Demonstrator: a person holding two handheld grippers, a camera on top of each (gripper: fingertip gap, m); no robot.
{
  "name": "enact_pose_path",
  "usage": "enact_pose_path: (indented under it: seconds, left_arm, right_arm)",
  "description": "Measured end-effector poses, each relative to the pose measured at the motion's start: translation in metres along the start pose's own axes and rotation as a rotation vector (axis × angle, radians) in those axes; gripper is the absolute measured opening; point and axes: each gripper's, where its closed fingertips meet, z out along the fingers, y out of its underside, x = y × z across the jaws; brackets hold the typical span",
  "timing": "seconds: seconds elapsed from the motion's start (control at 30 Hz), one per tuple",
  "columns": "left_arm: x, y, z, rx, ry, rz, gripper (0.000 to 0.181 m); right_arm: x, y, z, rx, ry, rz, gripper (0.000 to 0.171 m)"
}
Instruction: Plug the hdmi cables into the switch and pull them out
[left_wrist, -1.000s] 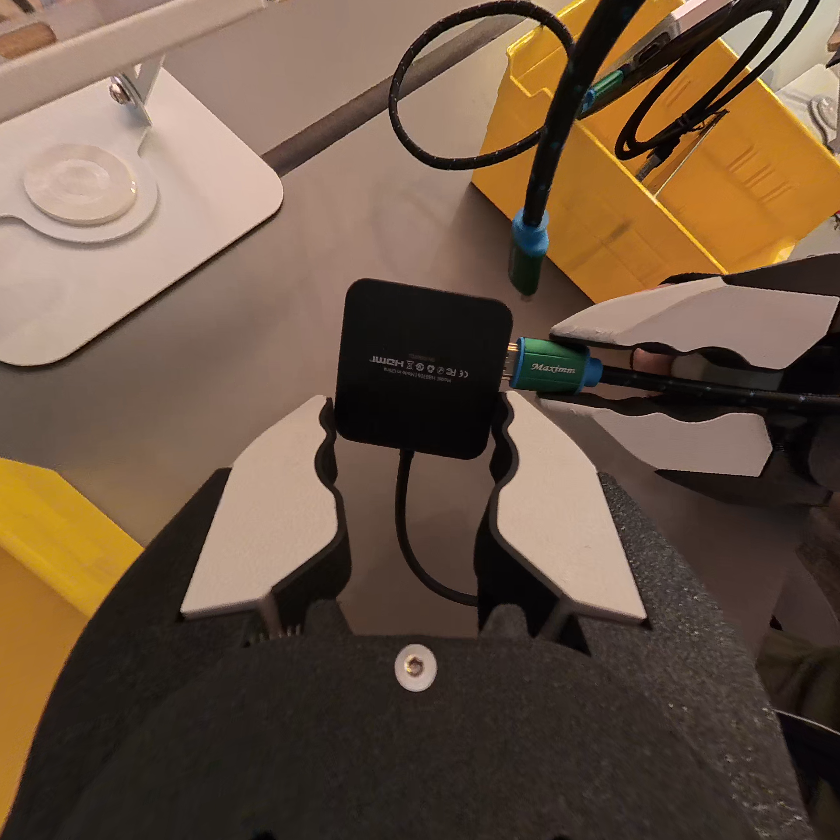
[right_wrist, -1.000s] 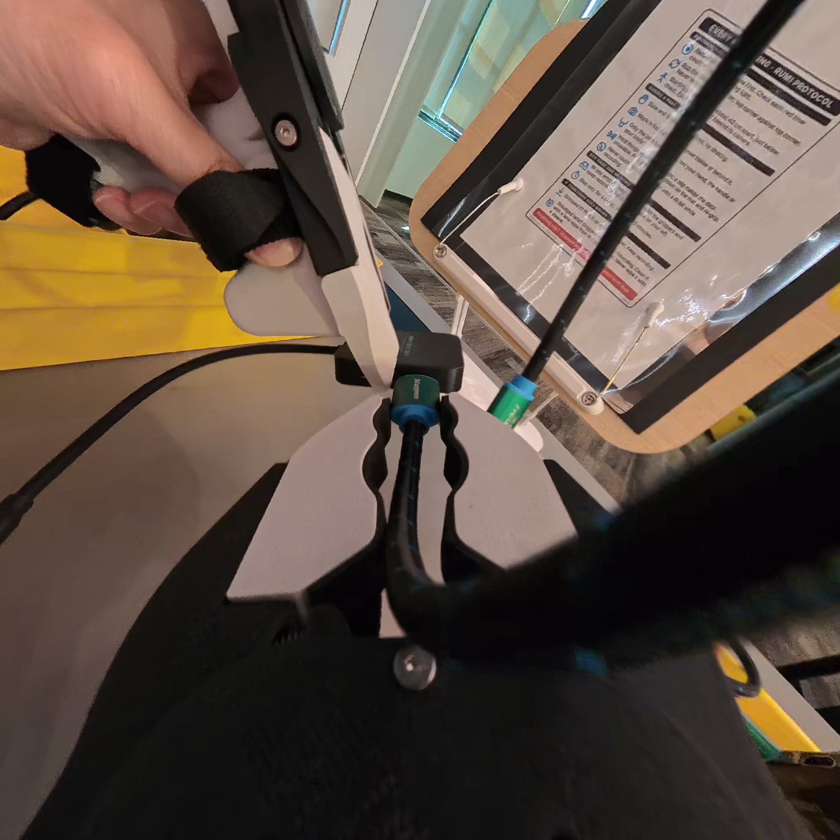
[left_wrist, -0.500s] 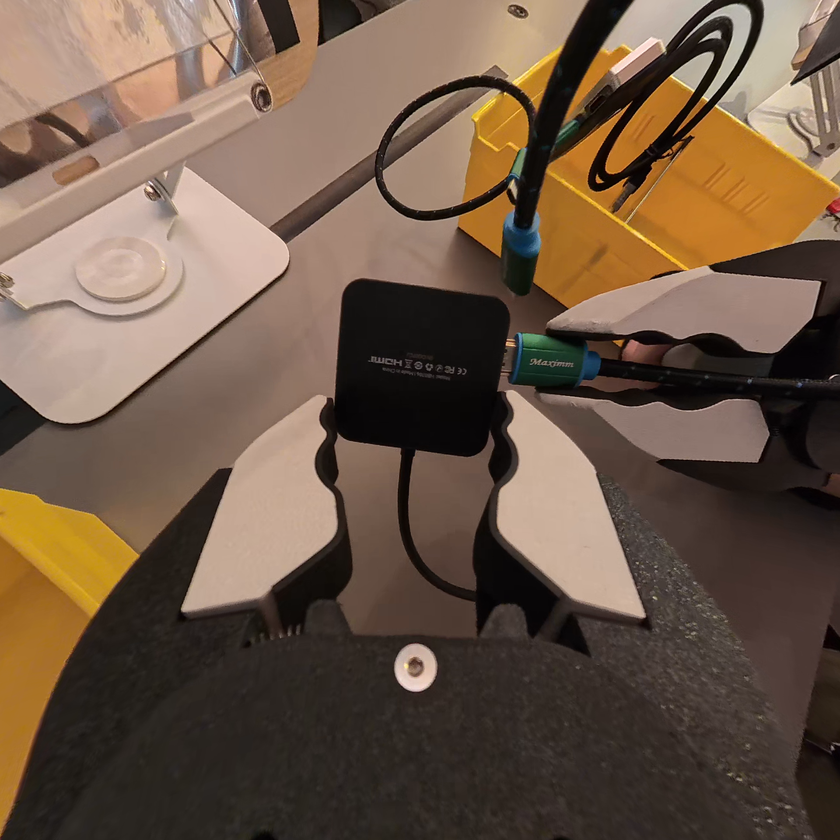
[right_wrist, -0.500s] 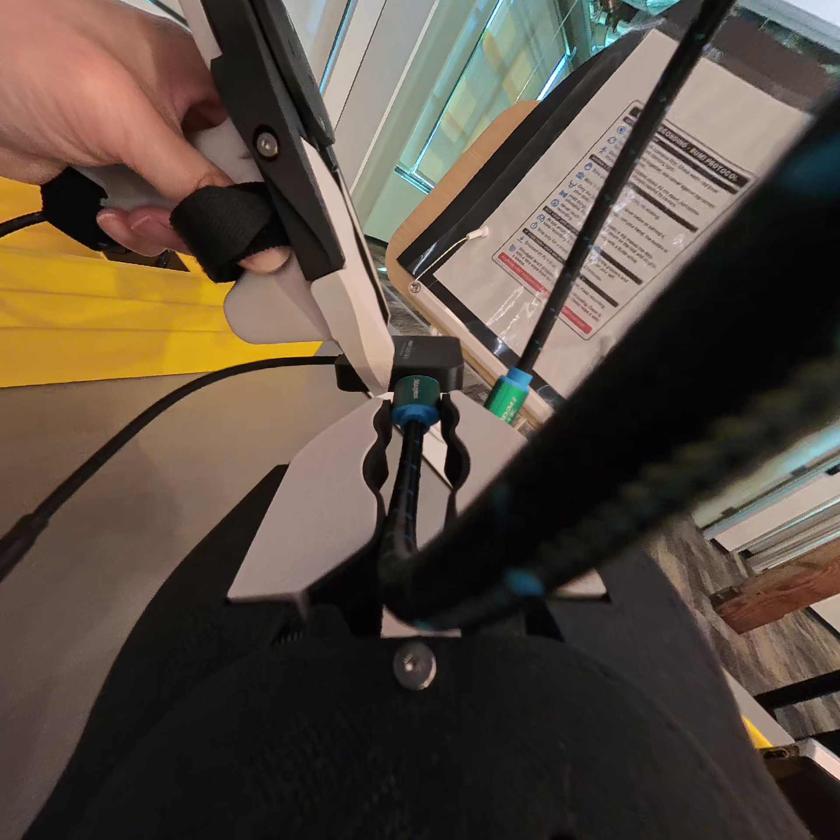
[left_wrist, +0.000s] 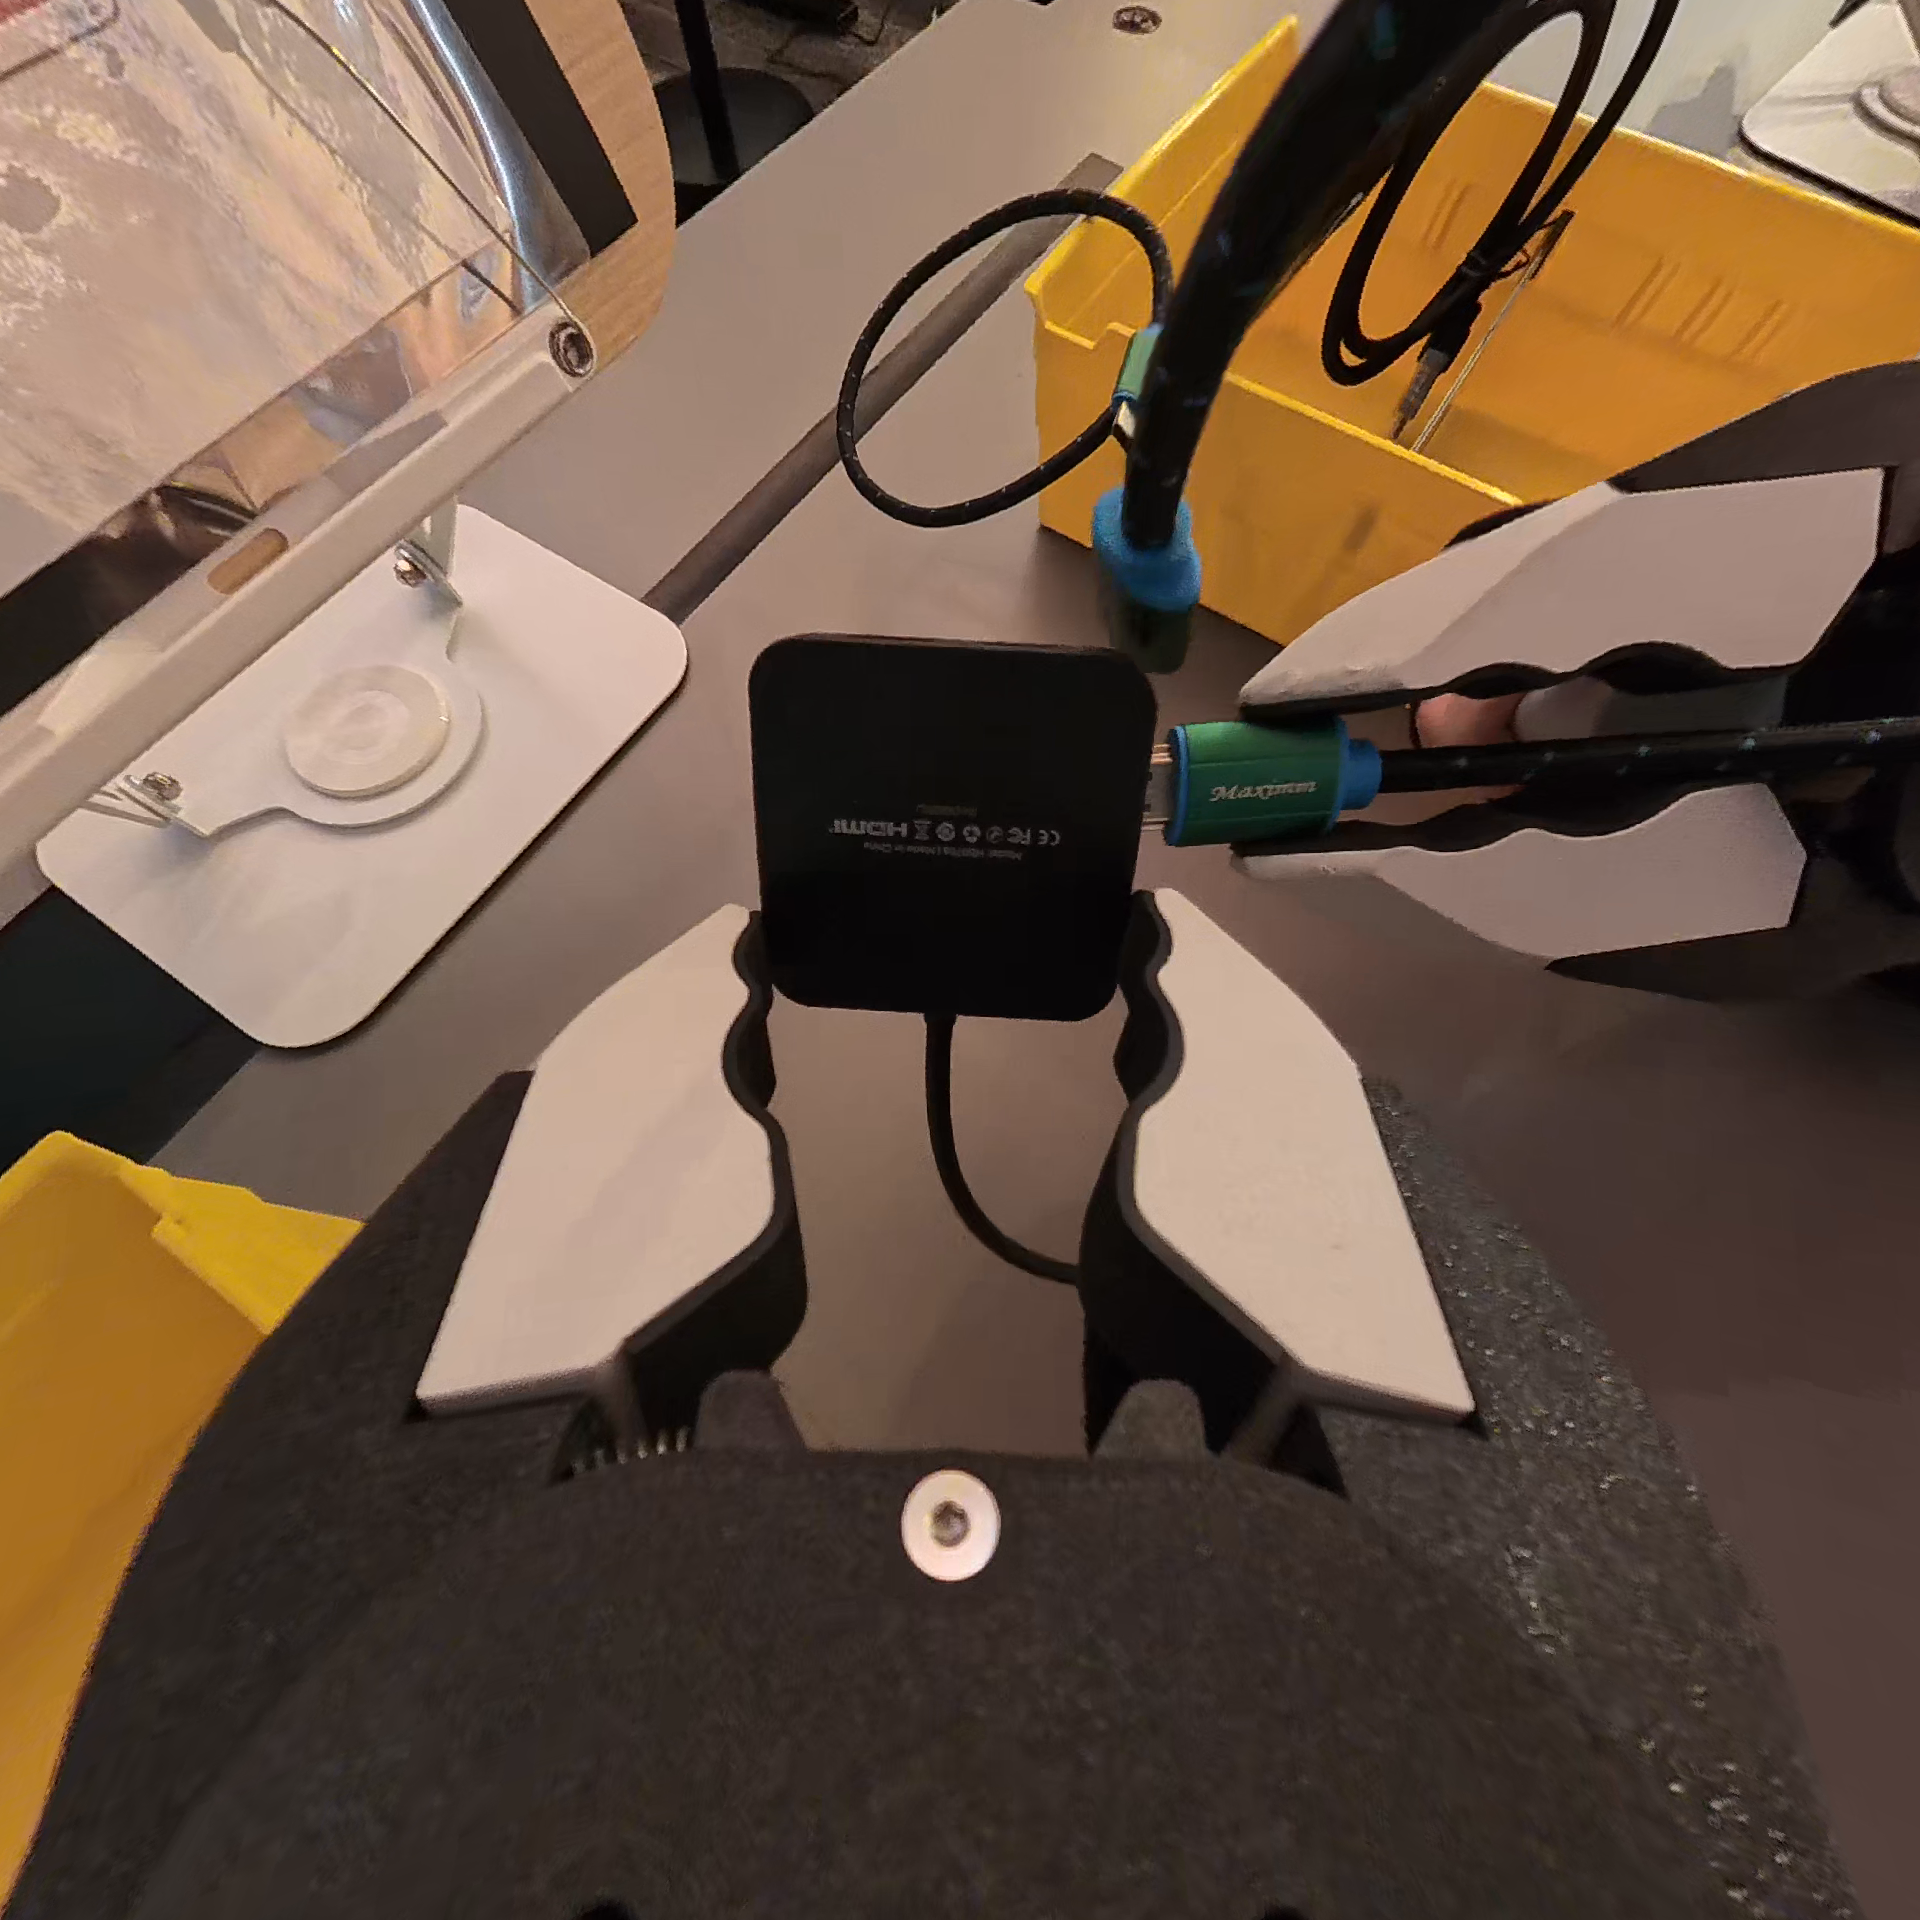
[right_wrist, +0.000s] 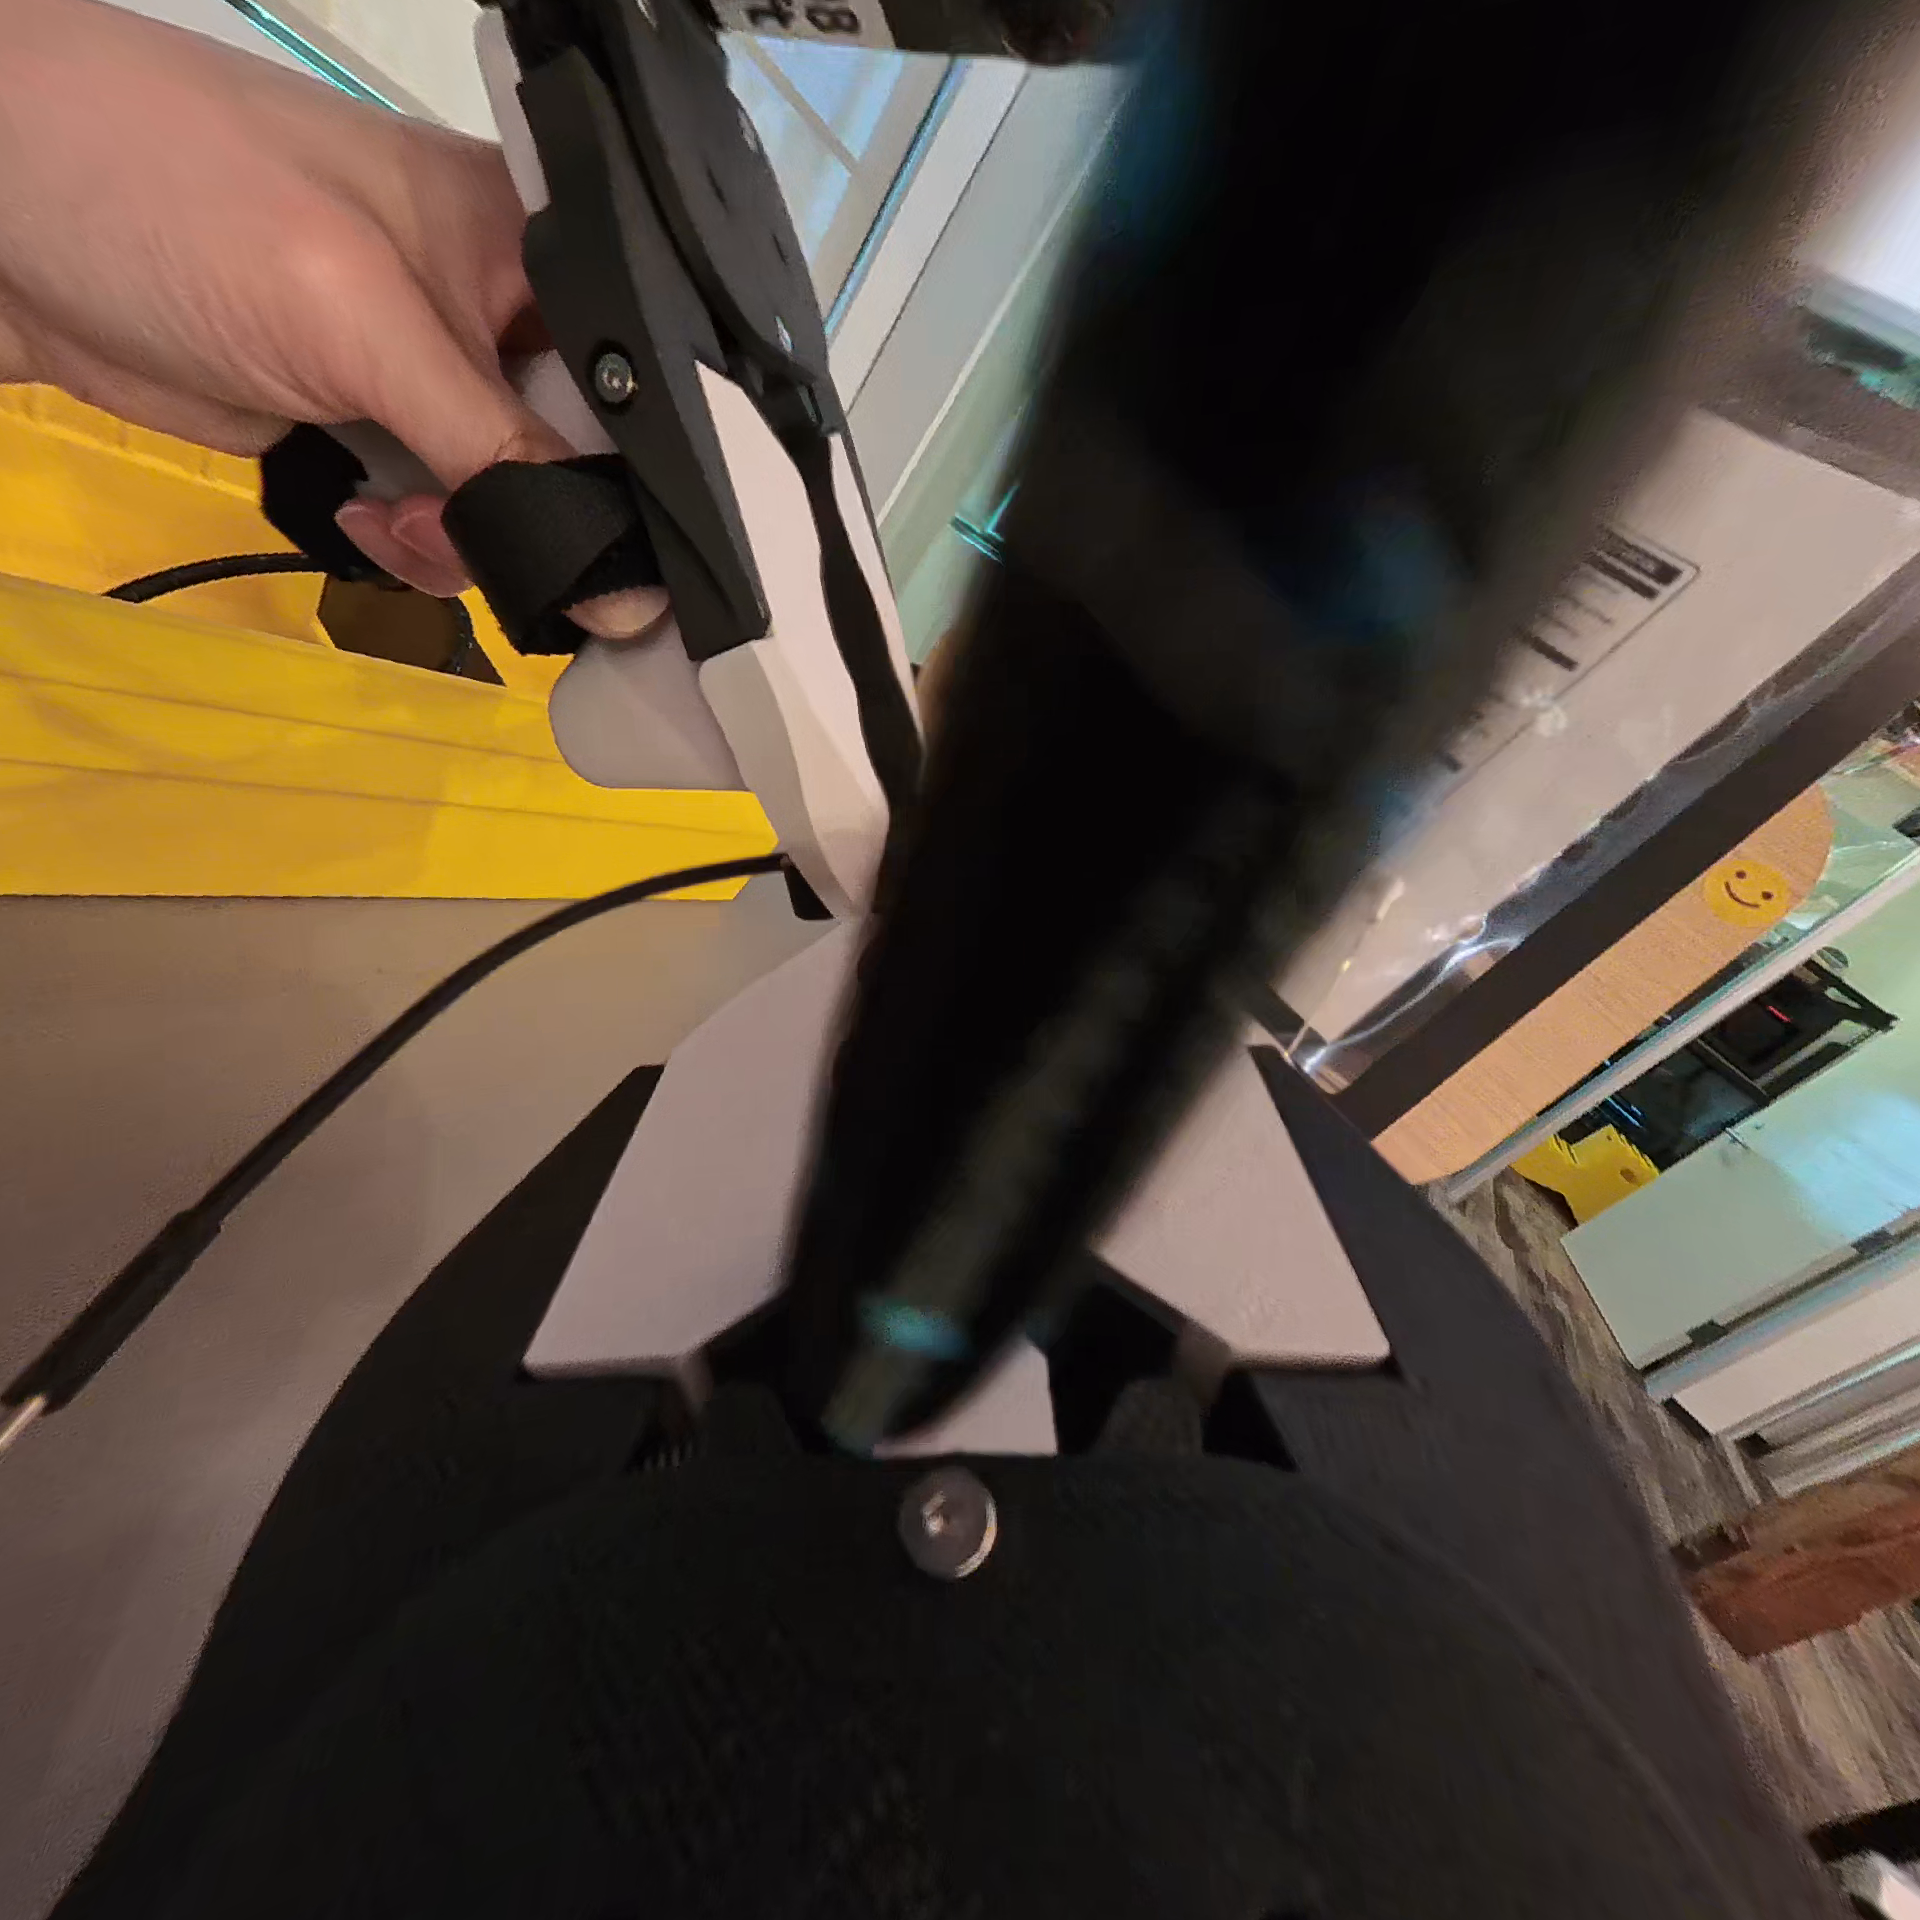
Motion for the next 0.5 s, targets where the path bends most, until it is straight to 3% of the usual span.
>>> enact_pose_path:
  seconds: [0.03, 0.5]
  left_arm:
    - [0.0005, 0.0000, 0.0002, 0.003, 0.004, 0.011, 0.065]
    - [-0.0017, -0.0007, 0.0052, -0.002, -0.089, 0.069, 0.065]
  right_arm:
    - [-0.0003, -0.0010, -0.0006, 0.015, -0.004, -0.008, 0.027]
    - [0.0023, 0.0049, -0.0003, -0.005, 0.041, -0.037, 0.026]
